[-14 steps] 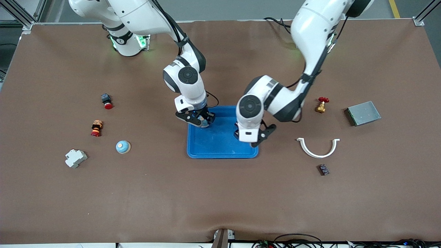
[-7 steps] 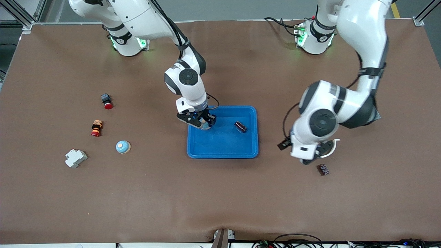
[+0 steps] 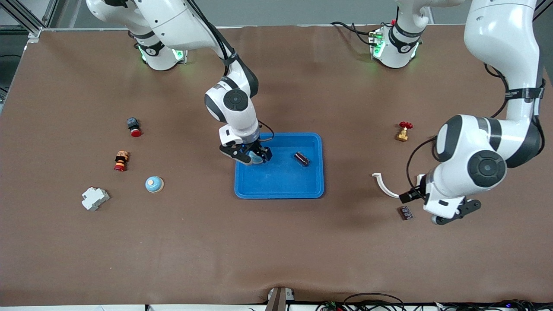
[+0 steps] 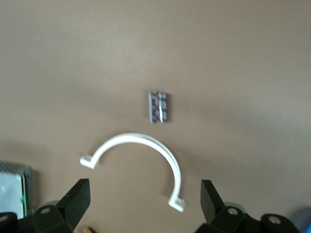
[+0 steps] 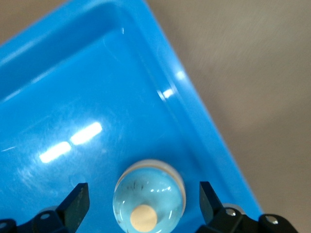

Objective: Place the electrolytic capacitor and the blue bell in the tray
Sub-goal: 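Move the right gripper to the second bell while the left gripper reaches the capacitor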

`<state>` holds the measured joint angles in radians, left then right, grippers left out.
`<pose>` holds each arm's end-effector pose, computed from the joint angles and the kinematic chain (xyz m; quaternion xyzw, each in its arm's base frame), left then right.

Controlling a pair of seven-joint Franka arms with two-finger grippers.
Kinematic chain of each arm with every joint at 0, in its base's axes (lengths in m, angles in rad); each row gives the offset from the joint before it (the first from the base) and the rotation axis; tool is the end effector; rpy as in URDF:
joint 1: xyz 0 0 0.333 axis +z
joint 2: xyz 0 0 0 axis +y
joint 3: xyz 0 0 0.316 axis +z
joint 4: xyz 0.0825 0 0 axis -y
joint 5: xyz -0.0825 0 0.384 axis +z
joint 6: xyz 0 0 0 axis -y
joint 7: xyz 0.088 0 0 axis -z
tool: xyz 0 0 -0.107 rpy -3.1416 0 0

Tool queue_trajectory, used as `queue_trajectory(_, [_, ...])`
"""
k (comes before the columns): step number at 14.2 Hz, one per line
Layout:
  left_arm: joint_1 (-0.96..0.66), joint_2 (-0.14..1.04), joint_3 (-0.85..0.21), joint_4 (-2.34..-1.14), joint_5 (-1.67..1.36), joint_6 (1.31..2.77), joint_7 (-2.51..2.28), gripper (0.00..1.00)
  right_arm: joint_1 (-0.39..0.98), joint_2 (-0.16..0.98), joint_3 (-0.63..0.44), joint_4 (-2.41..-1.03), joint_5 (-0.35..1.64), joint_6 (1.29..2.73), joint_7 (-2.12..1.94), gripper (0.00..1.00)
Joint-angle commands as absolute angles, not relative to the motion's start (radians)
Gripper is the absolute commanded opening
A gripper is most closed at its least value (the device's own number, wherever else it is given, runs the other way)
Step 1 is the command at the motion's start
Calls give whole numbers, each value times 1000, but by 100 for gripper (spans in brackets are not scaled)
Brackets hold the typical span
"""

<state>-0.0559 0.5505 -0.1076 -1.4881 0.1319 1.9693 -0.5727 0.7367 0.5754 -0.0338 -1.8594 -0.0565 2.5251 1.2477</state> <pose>0.6900 -0.0932 0.3486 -0.9821 -0.1827 0.0192 0.0412 0.4951 0.4221 0.2163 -0.9683 0.2441 -0.0472 0.0225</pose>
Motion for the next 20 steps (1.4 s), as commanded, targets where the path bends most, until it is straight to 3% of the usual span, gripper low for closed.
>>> queue_trajectory(1, [-22,586,-117,-1499,150,2031,-531,100,658,502,-23,-1783,-68,2303,1094,100])
queue_trajectory(6, [-26,669,-117,-1499,153,2144,-534,100,543,442,-23,-1792,-63,2227,856,100])
queue_trajectory(13, [-17,687,-117,-1497,147,2210,-529,100,419,416,-21,-1830,-63,2244,625,100])
queue_trajectory(20, [0,692,-117,-1491,152,2247,-516,100,241,422,-20,-1977,-61,2470,296,100])
